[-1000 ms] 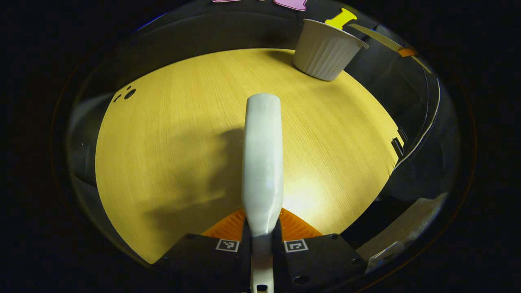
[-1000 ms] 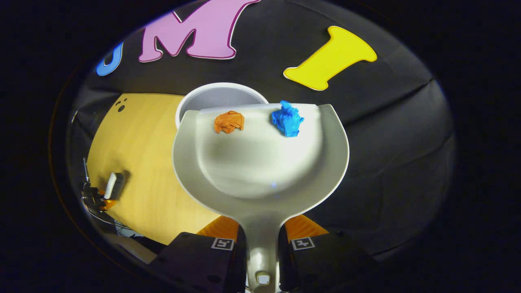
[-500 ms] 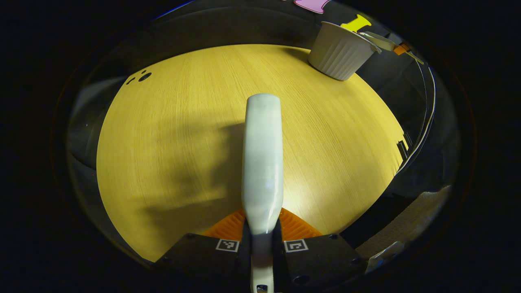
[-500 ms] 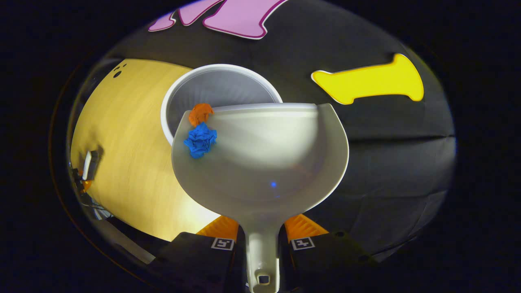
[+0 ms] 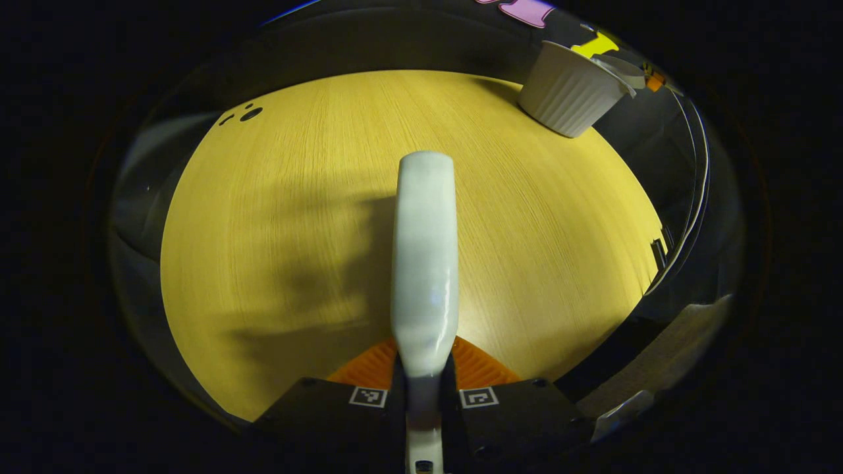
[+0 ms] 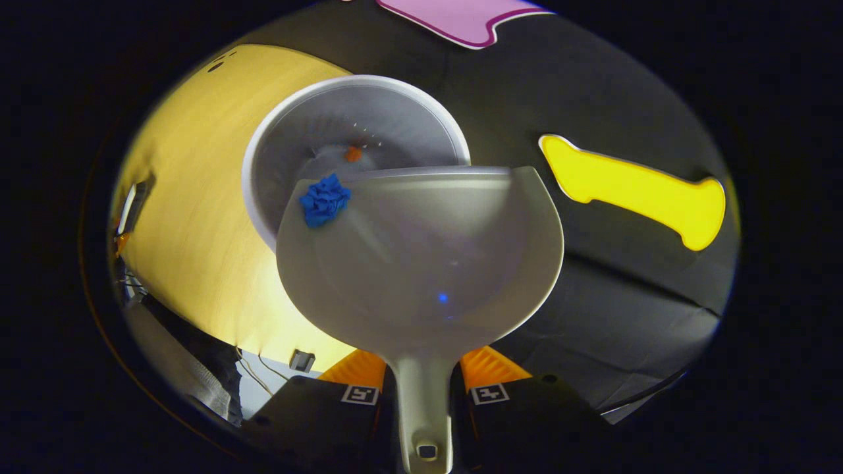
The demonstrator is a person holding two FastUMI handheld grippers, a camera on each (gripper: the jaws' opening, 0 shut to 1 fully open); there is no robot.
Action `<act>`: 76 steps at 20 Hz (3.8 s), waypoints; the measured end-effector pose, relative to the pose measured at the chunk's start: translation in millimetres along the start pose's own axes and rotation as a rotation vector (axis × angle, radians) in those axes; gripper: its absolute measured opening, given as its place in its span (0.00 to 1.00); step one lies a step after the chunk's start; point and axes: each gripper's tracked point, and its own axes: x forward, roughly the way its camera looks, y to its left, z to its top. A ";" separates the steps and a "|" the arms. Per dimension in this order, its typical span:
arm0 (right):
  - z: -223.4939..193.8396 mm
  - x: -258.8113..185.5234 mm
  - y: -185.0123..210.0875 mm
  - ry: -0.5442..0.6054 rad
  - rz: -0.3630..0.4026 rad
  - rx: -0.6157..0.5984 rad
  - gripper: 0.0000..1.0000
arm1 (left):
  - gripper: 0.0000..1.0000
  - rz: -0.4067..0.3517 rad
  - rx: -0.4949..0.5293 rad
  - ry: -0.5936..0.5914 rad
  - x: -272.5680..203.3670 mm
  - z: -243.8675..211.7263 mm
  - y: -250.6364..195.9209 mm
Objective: Pick up the small broom and dustpan from the desktop, sweep the trash into the dustpan with the broom, and then empty the trash into the garbage bin.
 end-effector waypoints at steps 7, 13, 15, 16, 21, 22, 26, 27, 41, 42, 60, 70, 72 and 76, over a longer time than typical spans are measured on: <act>9.8 5.8 1.3 -0.021 0.016 -0.022 0.36 | 0.26 0.006 -0.009 -0.002 -0.5 2.8 -0.3; -11.2 -15.9 -6.7 -0.141 0.090 0.116 0.36 | 0.26 0.006 0.029 0.004 0.3 6.0 -5.7; -24.8 -31.9 -8.7 -0.201 0.121 0.162 0.36 | 0.26 0.000 0.038 0.003 -0.9 6.7 -12.2; -32.0 -41.8 -7.0 -0.233 0.137 0.176 0.36 | 0.26 -0.005 0.036 0.000 -1.6 8.2 -14.2; -61.3 -84.0 19.7 -0.387 0.181 0.183 0.36 | 0.26 -0.006 0.052 -0.006 -5.3 17.2 -23.6; -64.5 -90.4 32.9 -0.416 0.208 0.185 0.36 | 0.26 -0.002 0.057 -0.005 -6.3 17.7 -25.1; -78.7 -94.9 93.8 -0.474 0.287 0.168 0.36 | 0.26 0.016 0.047 -0.012 -13.1 22.8 -23.7; -81.4 -92.3 111.4 -0.482 0.307 0.157 0.36 | 0.26 0.024 0.043 -0.015 -14.9 23.9 -22.7; -85.5 22.4 362.4 -0.394 0.512 0.207 0.36 | 0.25 0.100 0.065 -0.007 -19.6 21.8 -14.7; -82.5 31.0 374.2 -0.385 0.517 0.220 0.36 | 0.25 0.105 0.068 -0.006 -19.9 22.0 -14.8; -58.2 79.1 422.5 -0.337 0.526 0.324 0.40 | 0.27 0.178 0.069 0.066 -2.9 20.1 -9.5; -62.1 78.5 427.7 -0.337 0.541 0.334 0.45 | 0.33 0.211 0.107 0.087 -12.5 18.2 -7.8; -64.1 71.3 423.4 -0.345 0.555 0.342 0.43 | 0.33 0.219 0.117 0.073 -21.8 19.6 -7.9; -74.7 45.0 407.1 -0.378 0.592 0.348 0.45 | 0.33 0.230 0.121 0.025 -49.8 29.8 -10.9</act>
